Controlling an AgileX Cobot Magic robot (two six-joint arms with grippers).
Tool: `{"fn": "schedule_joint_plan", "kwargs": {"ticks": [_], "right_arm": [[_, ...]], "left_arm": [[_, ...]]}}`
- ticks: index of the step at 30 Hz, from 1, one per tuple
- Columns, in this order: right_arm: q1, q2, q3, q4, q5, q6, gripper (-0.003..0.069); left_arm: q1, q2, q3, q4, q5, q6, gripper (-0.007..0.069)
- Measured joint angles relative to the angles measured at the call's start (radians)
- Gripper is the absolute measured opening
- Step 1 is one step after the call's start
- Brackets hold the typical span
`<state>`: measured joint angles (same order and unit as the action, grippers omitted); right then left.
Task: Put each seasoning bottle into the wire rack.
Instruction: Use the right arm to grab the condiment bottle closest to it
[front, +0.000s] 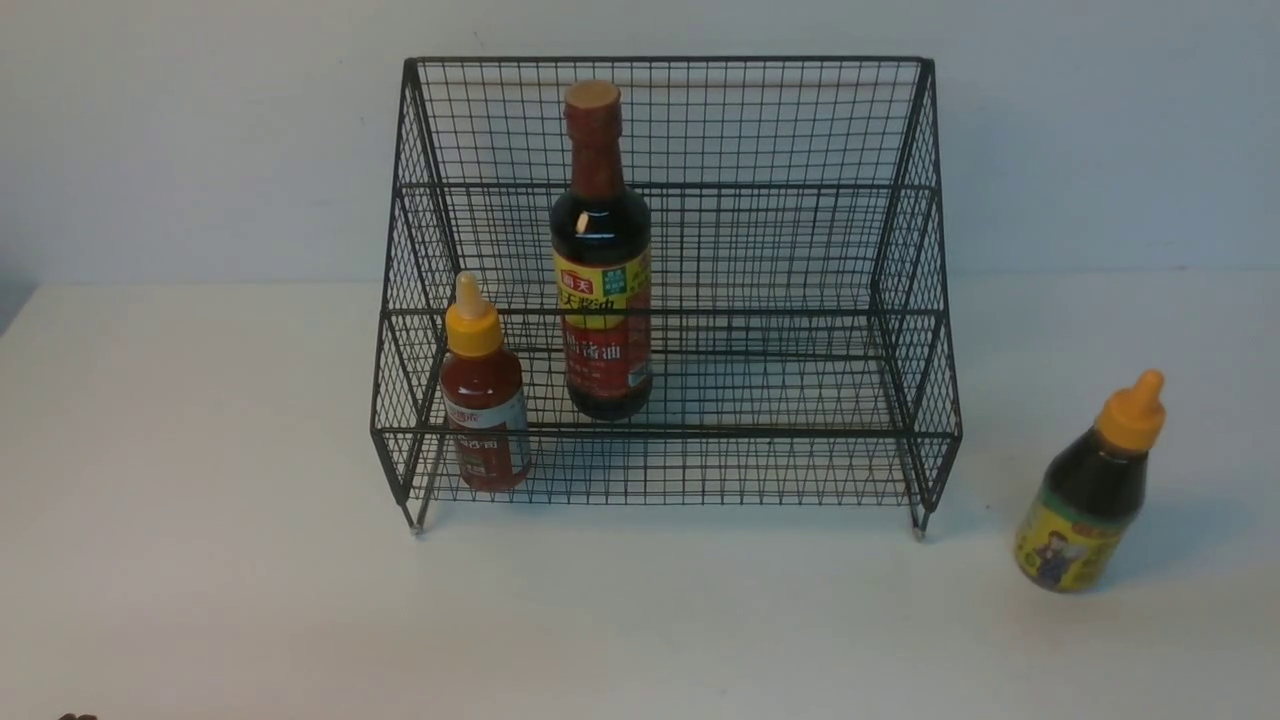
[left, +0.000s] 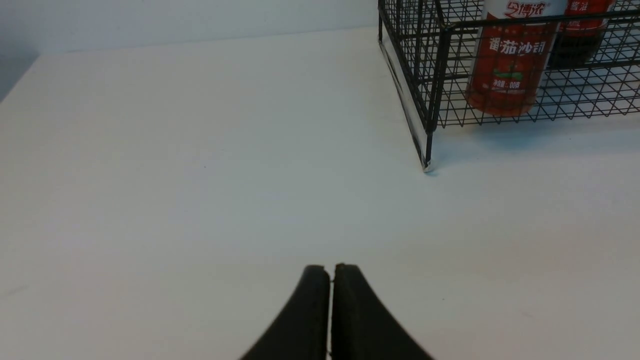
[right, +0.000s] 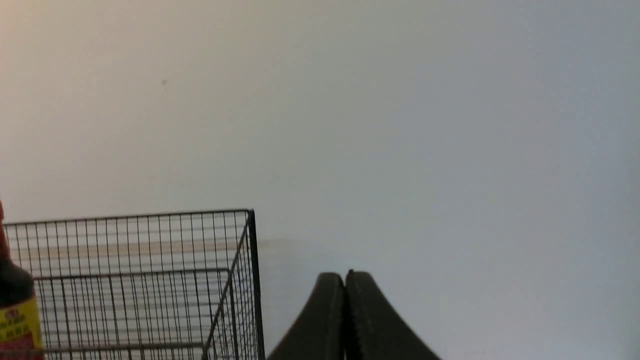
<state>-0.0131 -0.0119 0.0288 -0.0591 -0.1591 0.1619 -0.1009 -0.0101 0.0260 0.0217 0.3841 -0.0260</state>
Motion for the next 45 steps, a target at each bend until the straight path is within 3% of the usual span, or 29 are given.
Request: {"fn": "schedule_joint_plan", "kwargs": {"ticks": [9,15,28,34,40,45], "right_arm": [[0.000,0.000,0.000,0.004,-0.014,0.039,-0.0010],[0.000,0.031,-0.004,0.011,-0.246,0.239,-0.0010],[0.000,0.655,-0.216,-0.184,-0.472,0.267,0.0014],[0.000,0.890,-0.222,-0.200,-0.575,0.238,0.0144],[0.000,1.147,-0.243,-0.193,-0.674,0.206,0.0372],[0.000,1.291,-0.282,-0.181,-0.732,0.165,0.0466]], "left_arm": [[0.000,0.000,0.000,0.000,0.000,0.000,-0.0005],[0.000,0.000,0.000,0.000,0.000,0.000,-0.0005],[0.000,0.000,0.000,0.000,0.000,0.000,-0.0005],[0.000,0.000,0.000,0.000,0.000,0.000,-0.0005],[0.000,0.000,0.000,0.000,0.000,-0.001,-0.0005],[0.000,0.000,0.000,0.000,0.000,-0.001,-0.0005]]}}
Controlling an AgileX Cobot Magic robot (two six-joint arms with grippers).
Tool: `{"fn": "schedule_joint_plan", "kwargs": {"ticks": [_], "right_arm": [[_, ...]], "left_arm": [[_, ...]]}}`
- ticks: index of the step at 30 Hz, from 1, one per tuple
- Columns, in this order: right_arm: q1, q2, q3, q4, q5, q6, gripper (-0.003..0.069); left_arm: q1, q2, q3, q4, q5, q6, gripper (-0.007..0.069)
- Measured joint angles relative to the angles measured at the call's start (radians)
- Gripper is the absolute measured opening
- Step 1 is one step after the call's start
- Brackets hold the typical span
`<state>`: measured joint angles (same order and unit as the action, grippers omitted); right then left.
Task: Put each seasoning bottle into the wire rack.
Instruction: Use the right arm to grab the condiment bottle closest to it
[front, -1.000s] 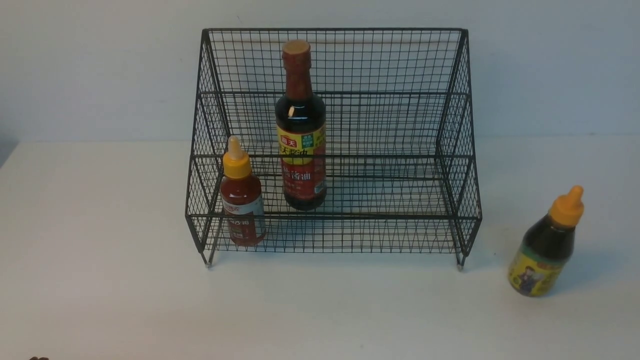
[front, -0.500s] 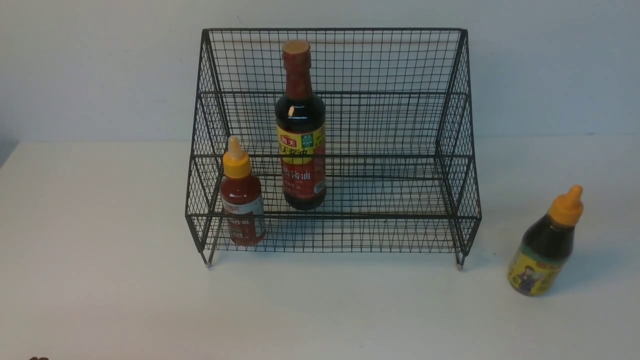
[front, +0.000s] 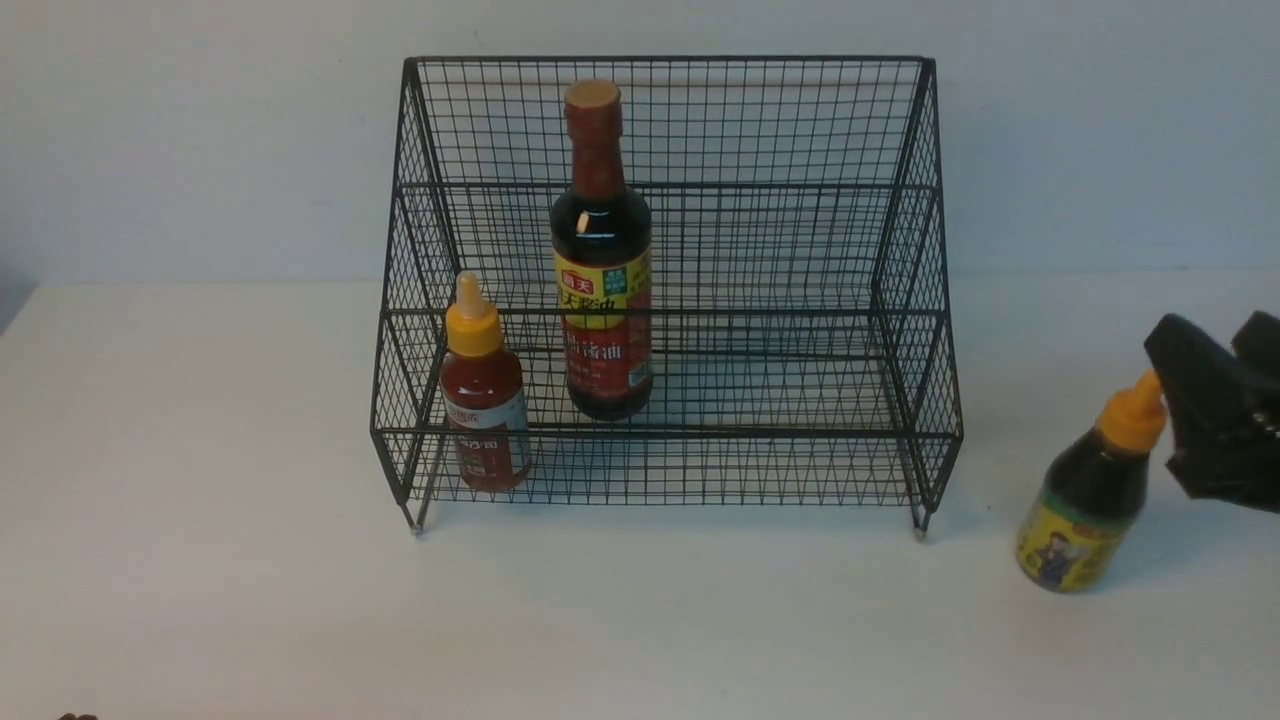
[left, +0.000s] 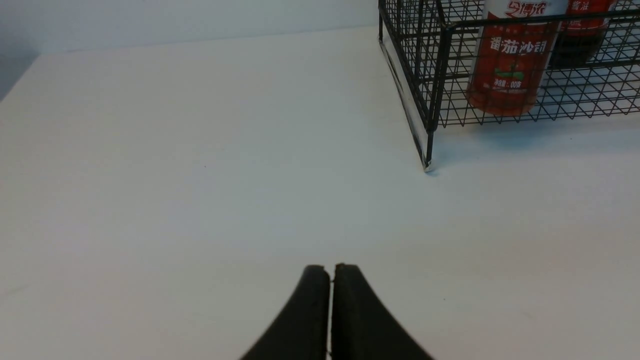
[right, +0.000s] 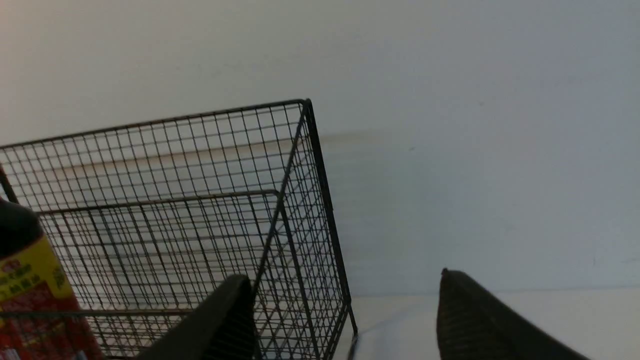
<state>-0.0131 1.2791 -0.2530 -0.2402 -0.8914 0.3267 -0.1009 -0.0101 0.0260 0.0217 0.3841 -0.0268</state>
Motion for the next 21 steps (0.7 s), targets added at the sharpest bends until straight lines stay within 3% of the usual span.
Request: {"fn": "schedule_joint_plan", "kwargs": {"ticks": [12,17,19,21], "right_arm": [[0.000,0.264,-0.059,0.014,-0.070,-0.074,0.0465],[0.000,0.303,-0.059,-0.007,-0.071,-0.080,0.0372],[0.000,0.308,-0.059,-0.025,-0.073,-0.083,0.0288],[0.000,0.308,-0.060,-0.035,-0.075,-0.088,0.0286]], "left_arm": [[0.000,0.000,0.000,0.000,0.000,0.000,-0.0005],[0.000,0.000,0.000,0.000,0.000,0.000,-0.0005],[0.000,0.000,0.000,0.000,0.000,0.000,-0.0005],[0.000,0.000,0.000,0.000,0.000,0.000,-0.0005]]}}
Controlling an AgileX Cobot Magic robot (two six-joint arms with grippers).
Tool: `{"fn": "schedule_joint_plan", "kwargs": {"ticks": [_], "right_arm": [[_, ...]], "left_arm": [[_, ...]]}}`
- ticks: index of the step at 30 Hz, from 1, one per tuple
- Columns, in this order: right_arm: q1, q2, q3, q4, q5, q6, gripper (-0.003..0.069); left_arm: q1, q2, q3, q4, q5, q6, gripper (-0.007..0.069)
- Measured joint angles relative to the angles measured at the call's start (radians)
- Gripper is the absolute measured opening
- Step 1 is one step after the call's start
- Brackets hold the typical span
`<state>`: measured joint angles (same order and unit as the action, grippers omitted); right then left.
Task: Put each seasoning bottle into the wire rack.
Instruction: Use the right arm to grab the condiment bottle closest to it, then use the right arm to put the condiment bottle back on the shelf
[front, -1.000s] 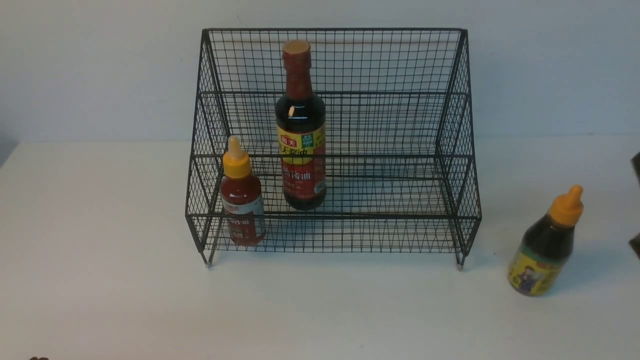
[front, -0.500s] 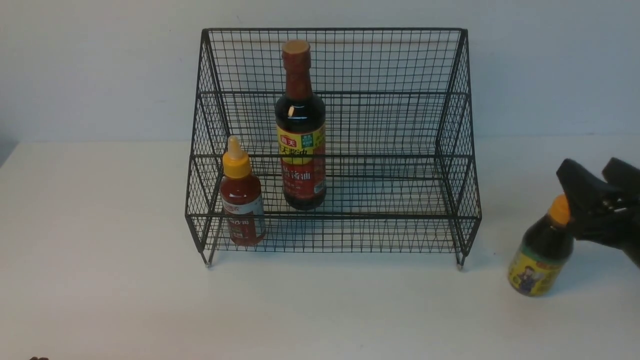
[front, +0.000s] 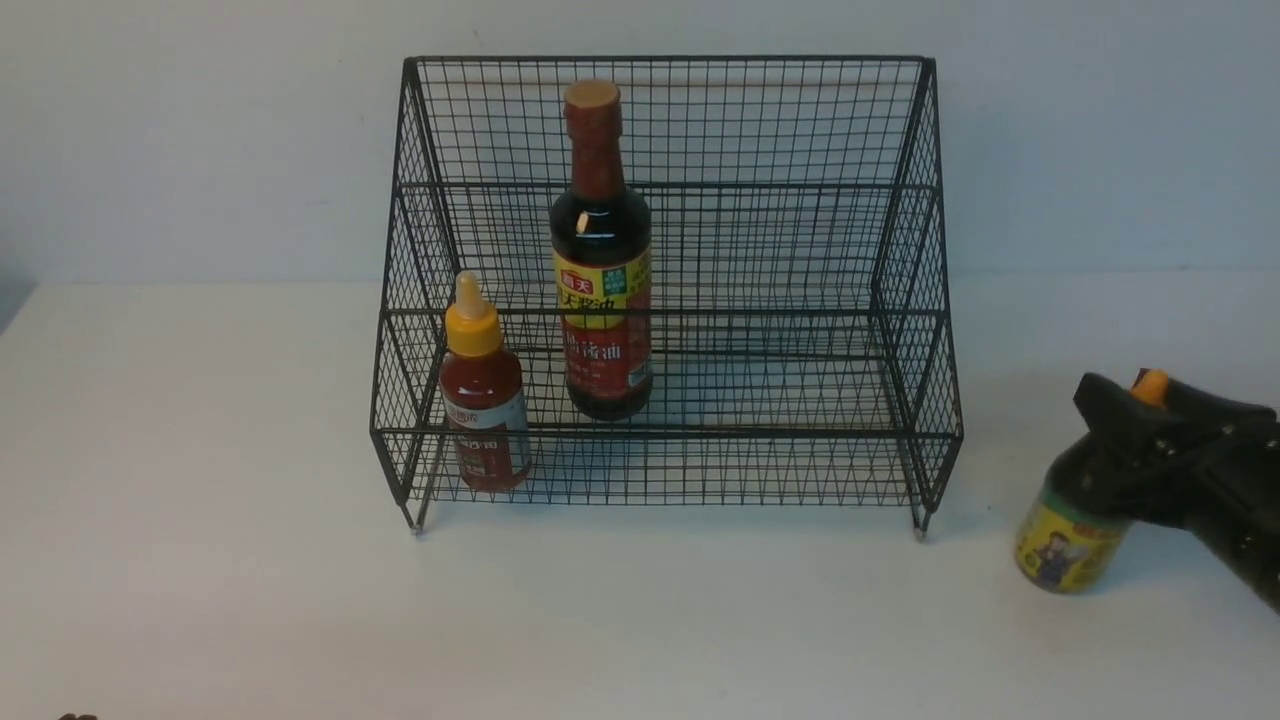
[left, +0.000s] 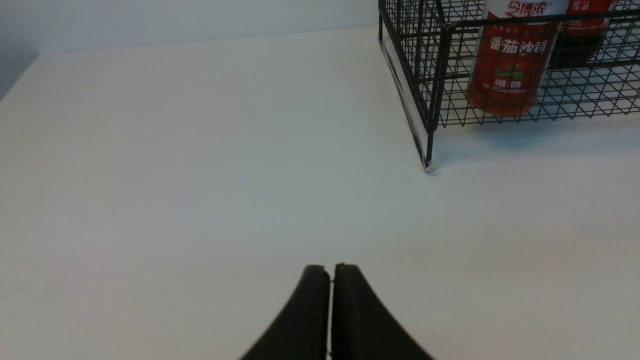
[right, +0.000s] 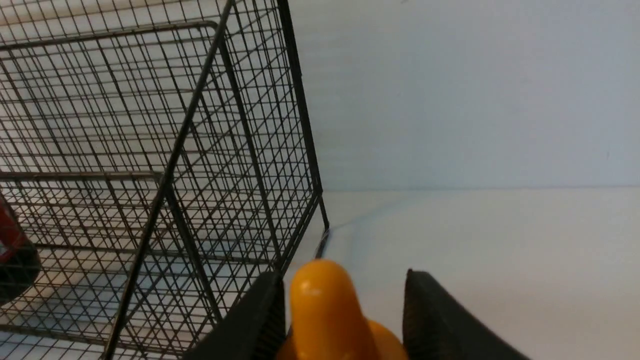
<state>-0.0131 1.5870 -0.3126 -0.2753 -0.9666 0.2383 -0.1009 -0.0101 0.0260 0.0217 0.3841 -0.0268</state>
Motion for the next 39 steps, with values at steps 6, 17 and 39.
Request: {"fn": "schedule_joint_plan", "kwargs": {"ticks": [6,17,39], "right_arm": [[0.026,-0.065,0.000,-0.055,0.058,-0.002,0.0286],[0.069,-0.373,-0.177,-0.141,0.341,0.140,0.0283],[0.301,-0.113,-0.509,-0.258,0.385,0.261,0.0272]], "left_arm": [[0.000,0.000,0.000,0.000,0.000,0.000,-0.0005],[0.000,0.000,0.000,0.000,0.000,0.000,-0.0005],[0.000,0.000,0.000,0.000,0.000,0.000,-0.0005]]}}
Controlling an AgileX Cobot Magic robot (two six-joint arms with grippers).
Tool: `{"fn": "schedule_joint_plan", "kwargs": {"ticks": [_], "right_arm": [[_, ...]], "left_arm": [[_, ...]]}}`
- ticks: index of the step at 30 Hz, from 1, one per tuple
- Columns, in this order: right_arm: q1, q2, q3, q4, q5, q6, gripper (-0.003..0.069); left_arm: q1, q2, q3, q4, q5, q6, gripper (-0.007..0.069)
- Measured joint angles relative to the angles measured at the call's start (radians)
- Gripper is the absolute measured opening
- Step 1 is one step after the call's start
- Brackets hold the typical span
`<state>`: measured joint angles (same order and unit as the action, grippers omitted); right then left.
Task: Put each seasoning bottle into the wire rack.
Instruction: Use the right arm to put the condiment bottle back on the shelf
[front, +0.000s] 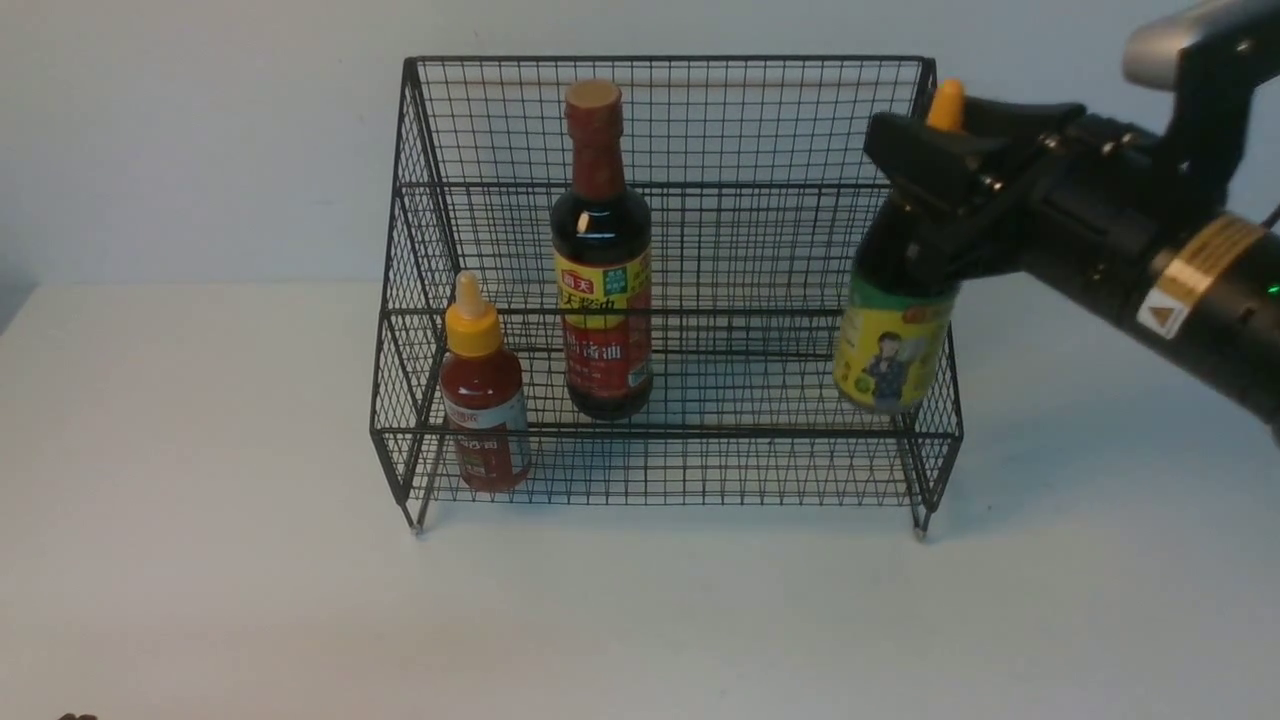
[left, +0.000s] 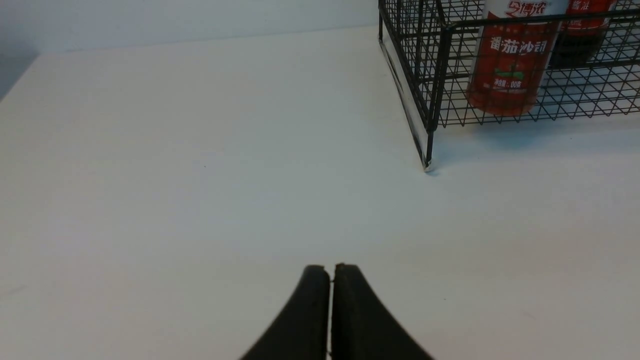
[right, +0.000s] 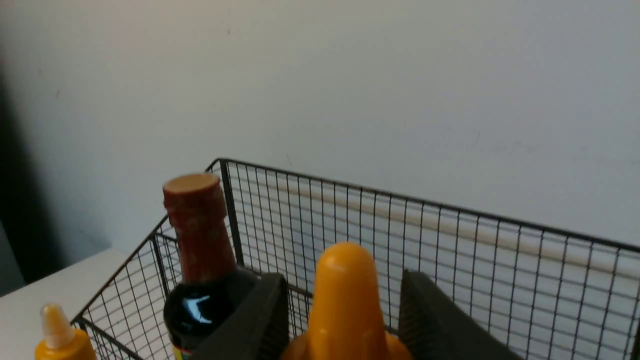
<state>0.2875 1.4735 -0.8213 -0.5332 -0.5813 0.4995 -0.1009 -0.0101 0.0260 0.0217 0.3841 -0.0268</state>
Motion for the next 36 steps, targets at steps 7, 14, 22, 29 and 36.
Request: {"fn": "schedule_joint_plan", "kwargs": {"ticks": [7,14,22,29,36], "right_arm": [[0.004,0.103,-0.013,0.027,-0.073,0.000,0.0272],[0.005,0.139,-0.017,0.032,-0.162,0.000,0.0272],[0.007,0.144,-0.010,0.047,-0.222,-0.103,0.0272],[0.007,0.146,-0.007,0.037,-0.170,-0.196,0.0272],[0.007,0.152,-0.005,0.031,-0.140,-0.199,0.0272]], "left_arm": [[0.000,0.000,0.000,0.000,0.000,0.000,-0.0005],[0.000,0.000,0.000,0.000,0.000,0.000,-0.0005],[0.000,0.000,0.000,0.000,0.000,0.000,-0.0005],[0.000,0.000,0.000,0.000,0.000,0.000,-0.0005],[0.000,0.000,0.000,0.000,0.000,0.000,-0.0005]]}}
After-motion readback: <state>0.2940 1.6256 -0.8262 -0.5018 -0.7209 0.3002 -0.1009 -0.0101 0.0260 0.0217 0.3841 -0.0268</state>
